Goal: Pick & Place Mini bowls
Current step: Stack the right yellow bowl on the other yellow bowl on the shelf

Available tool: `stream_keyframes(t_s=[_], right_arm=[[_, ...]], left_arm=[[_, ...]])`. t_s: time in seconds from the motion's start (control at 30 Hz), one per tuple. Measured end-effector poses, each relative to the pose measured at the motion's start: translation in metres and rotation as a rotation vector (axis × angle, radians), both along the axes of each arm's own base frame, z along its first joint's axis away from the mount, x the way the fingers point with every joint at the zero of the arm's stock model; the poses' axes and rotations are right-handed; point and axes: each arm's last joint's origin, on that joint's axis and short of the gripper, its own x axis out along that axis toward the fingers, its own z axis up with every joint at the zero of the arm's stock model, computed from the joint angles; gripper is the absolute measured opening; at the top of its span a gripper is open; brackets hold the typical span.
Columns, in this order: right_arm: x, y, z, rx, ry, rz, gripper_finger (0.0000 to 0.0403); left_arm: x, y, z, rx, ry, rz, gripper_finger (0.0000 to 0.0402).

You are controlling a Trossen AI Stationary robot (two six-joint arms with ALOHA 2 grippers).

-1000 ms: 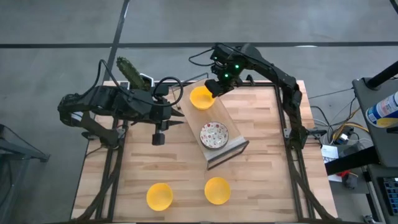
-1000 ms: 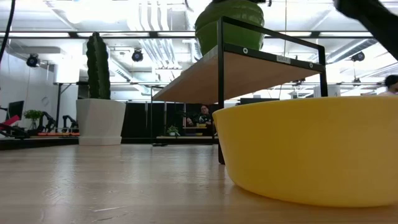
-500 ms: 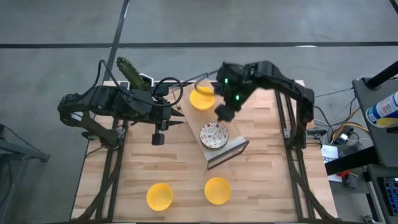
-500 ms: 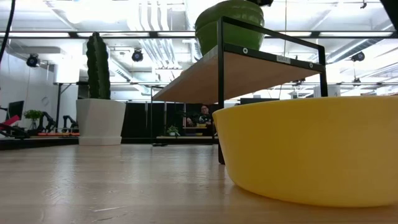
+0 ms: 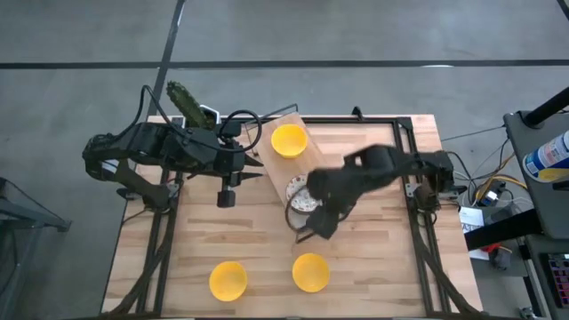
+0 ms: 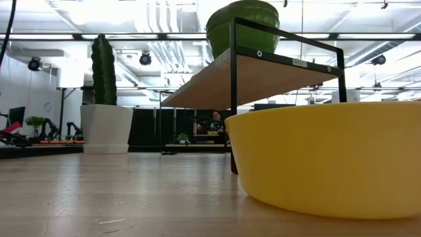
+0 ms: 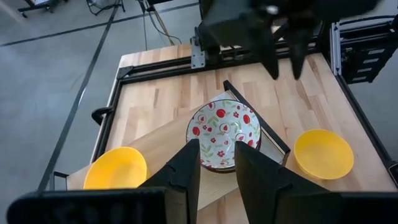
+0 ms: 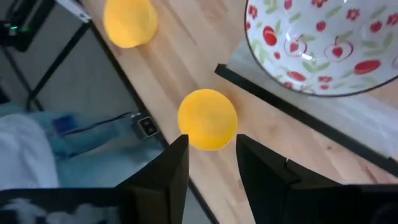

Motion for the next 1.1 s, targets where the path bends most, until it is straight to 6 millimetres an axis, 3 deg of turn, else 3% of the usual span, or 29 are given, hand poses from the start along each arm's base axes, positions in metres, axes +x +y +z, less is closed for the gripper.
stream_keyframes(t_s=[0.43,0.7,1.1], right_arm=[[0.013,0.071,-0.071,-0.07,0.267,-0.057,0.0127],[0.005,0.096,-0.129,-0.096,0.454,-0.111,0.0127],[0.014,0.108,-0.197,0.027,0.429,-0.259,0.0127]], left_arm=[[0.0,0.0,-0.001,-0.01,0.005,0.007,0.0094],[0.0,0.0,-0.001,-0.006,0.006,0.004,0.0094],[0.0,0.0,-0.001,-0.006,0.006,0.005,0.0094]])
